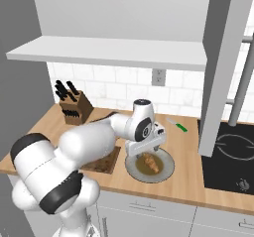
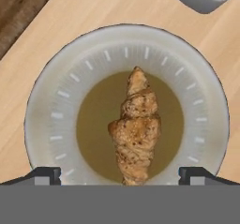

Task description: From the different types of pastries on the counter, select a croissant and place it on the cutting board. Then retrieve a jar of jam from the cabinet and place it alongside the croissant on the cutting board.

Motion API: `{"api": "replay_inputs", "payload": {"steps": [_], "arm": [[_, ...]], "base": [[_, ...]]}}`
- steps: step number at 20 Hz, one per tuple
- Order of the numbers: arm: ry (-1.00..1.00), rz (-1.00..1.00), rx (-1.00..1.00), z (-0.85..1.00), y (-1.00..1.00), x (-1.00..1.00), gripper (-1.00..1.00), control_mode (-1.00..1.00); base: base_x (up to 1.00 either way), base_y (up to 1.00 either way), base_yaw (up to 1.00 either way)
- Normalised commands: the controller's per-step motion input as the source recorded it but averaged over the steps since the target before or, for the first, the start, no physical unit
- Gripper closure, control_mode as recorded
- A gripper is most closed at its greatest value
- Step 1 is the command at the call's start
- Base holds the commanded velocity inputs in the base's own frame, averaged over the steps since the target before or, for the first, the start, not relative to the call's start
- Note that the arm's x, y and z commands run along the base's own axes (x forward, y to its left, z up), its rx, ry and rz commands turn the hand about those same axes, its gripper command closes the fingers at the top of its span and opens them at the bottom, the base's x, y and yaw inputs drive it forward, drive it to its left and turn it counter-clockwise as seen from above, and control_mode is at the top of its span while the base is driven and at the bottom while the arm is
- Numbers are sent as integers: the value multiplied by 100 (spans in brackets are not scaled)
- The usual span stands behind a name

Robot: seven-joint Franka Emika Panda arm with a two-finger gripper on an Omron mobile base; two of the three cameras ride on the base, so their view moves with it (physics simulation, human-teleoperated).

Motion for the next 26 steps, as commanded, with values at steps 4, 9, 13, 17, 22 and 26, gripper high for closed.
{"api": "replay_inputs", "payload": {"steps": [4,9,13,17,22,26], "arm": [[0,0,0,-13,-2,14,-100,-100],[-1,0,3,-5,-8,7,-100,-100],[-8,0,0,-34,-11,4,-100,-100],[0,0,0,-22,0,1,-100,-100],[0,0,0,-8,0,3,-100,-100],[0,0,0,-6,0,0,-100,-100]], "base": [[0,0,0],[0,0,0],[0,0,0],[0,0,0],[0,0,0],[0,0,0]]}}
